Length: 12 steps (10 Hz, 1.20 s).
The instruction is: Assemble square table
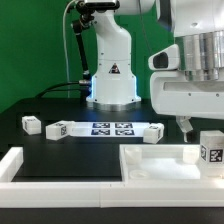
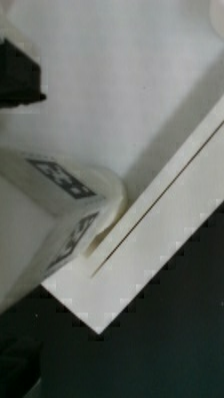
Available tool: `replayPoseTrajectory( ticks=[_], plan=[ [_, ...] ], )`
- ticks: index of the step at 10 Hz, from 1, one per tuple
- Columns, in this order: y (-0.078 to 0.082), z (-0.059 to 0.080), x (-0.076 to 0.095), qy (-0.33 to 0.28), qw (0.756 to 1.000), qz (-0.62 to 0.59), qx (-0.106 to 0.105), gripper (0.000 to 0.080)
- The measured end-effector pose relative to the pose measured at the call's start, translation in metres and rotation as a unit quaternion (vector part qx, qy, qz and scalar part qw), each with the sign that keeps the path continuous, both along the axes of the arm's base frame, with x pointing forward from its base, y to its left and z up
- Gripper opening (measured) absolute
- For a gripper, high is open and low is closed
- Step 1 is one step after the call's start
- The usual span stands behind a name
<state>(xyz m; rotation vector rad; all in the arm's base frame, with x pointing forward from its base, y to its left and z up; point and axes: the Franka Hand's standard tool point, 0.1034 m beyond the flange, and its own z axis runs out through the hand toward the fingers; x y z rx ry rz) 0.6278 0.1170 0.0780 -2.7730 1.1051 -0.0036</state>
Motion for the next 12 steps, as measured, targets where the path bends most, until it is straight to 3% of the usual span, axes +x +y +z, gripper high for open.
replayPoseTrajectory(
  ticks=[2, 5, 6, 7, 8, 9, 10, 12],
  plan=[
    [-0.0027, -0.0009, 0.0004, -0.023, 0.988, 0.153, -0.017, 0.0649],
    [-0.0050, -0.0002, 0.0036, -0.057, 0.935, 0.349, -0.036, 0.0649],
    [-0.0044, -0.0003, 0.0035, -0.055, 0.942, 0.330, -0.033, 0.0649],
    [-0.0047, -0.0003, 0.0035, -0.055, 0.942, 0.330, -0.033, 0.0555],
    [-0.0045, -0.0003, 0.0035, -0.054, 0.945, 0.320, -0.031, 0.0555],
    [-0.0035, -0.0003, 0.0033, -0.049, 0.958, 0.282, -0.027, 0.0386],
    [-0.0040, -0.0004, 0.0032, -0.044, 0.969, 0.242, -0.024, 0.0289],
    [-0.0047, -0.0005, 0.0033, -0.035, 0.983, 0.180, -0.020, 0.0289]
  ],
)
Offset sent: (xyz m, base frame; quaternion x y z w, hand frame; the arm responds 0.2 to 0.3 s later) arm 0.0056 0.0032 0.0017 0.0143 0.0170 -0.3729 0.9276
